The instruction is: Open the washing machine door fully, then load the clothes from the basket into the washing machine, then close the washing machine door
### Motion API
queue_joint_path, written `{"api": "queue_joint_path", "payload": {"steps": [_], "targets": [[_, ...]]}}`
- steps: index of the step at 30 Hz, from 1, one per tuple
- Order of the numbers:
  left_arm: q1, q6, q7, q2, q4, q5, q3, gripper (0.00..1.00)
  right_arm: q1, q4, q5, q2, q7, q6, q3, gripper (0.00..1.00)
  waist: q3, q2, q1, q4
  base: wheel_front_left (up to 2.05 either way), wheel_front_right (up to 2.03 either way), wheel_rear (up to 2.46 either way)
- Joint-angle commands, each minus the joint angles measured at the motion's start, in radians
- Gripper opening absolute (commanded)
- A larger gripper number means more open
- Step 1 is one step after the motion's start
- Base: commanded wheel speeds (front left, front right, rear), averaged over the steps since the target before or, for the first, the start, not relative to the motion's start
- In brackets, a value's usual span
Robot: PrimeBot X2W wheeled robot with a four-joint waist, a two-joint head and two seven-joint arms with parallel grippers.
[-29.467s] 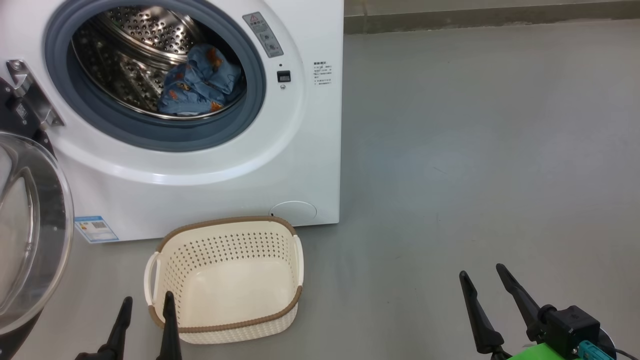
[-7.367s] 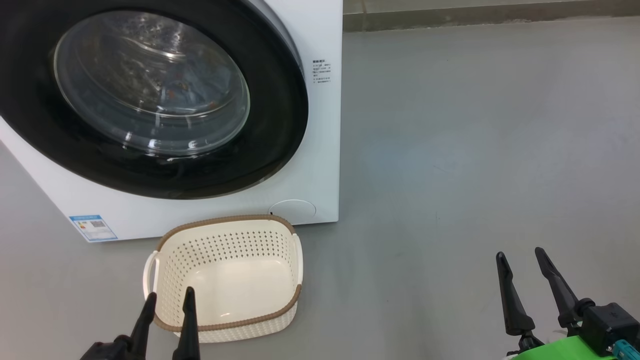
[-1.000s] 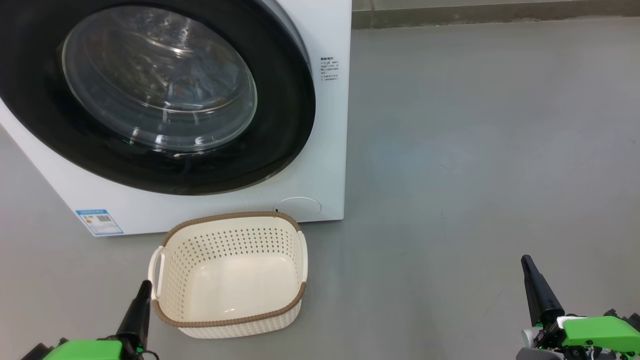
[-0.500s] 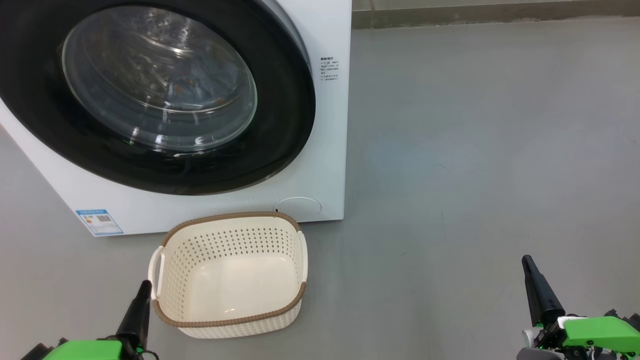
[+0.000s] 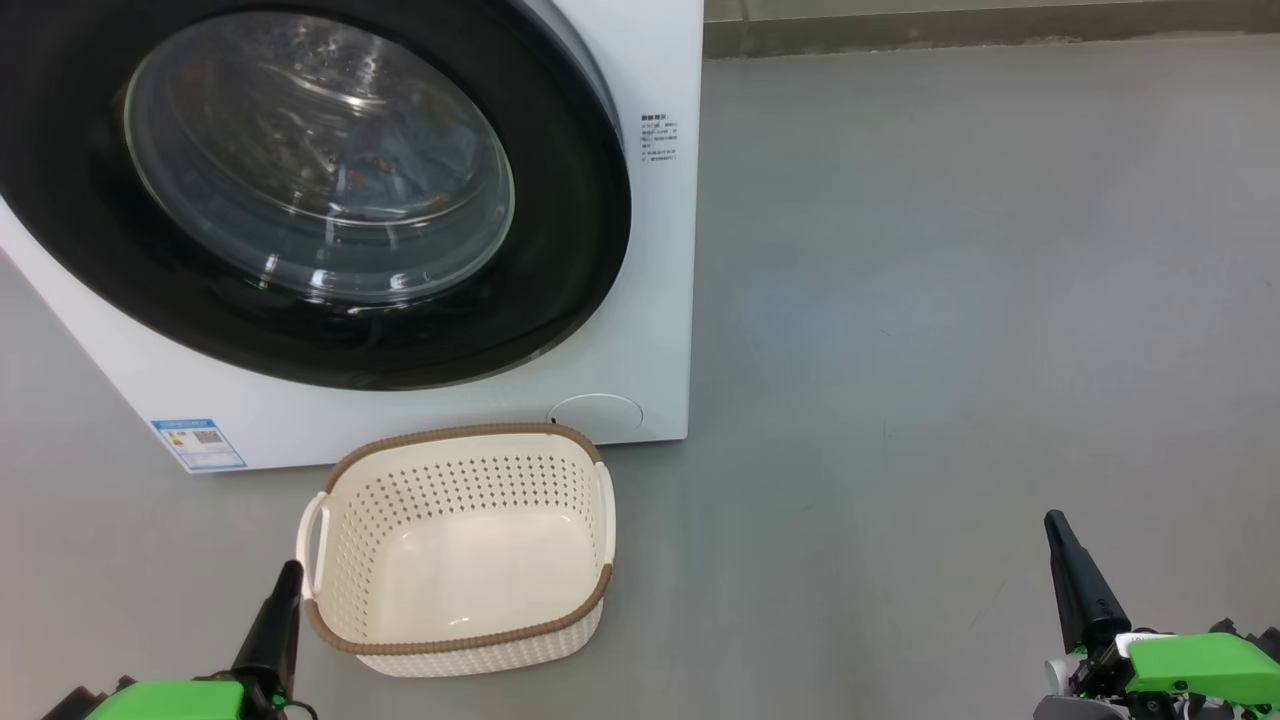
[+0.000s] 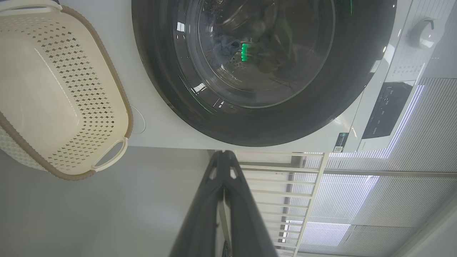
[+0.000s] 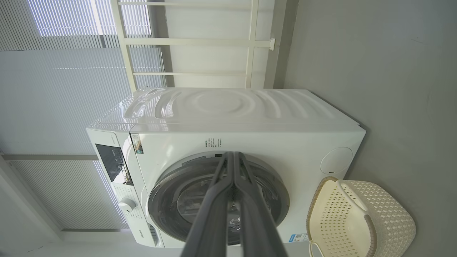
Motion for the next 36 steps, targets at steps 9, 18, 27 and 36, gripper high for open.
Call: {"api": "queue_joint_path", "payload": {"steps": [9,18,27,36], "targets": [[-0.040,-0.007,0.007,0.018,-0.020,-0.007,0.035,0.00,-0.040,-0.024,-0.006,-0.002,0.009,0.002,0.017,0.00,0.000,0.0000,0.0000,0.000,0.00,0.00,0.00],[-0.040,-0.007,0.007,0.018,-0.020,-0.007,0.036,0.00,-0.040,-0.024,-0.007,-0.001,0.010,0.002,0.016,0.00,0.000,0.0000,0.0000,0.000,0.00,0.00,0.00],[-0.040,-0.007,0.007,0.018,-0.020,-0.007,0.036,0.00,-0.040,-0.024,-0.008,0.000,0.011,0.002,0.015,0.00,0.000,0.0000,0.0000,0.000,0.00,0.00,0.00],[-0.040,-0.007,0.008,0.017,-0.020,-0.007,0.036,0.00,-0.040,-0.024,-0.009,0.000,0.012,0.002,0.014,0.00,0.000,0.0000,0.0000,0.000,0.00,0.00,0.00]]}}
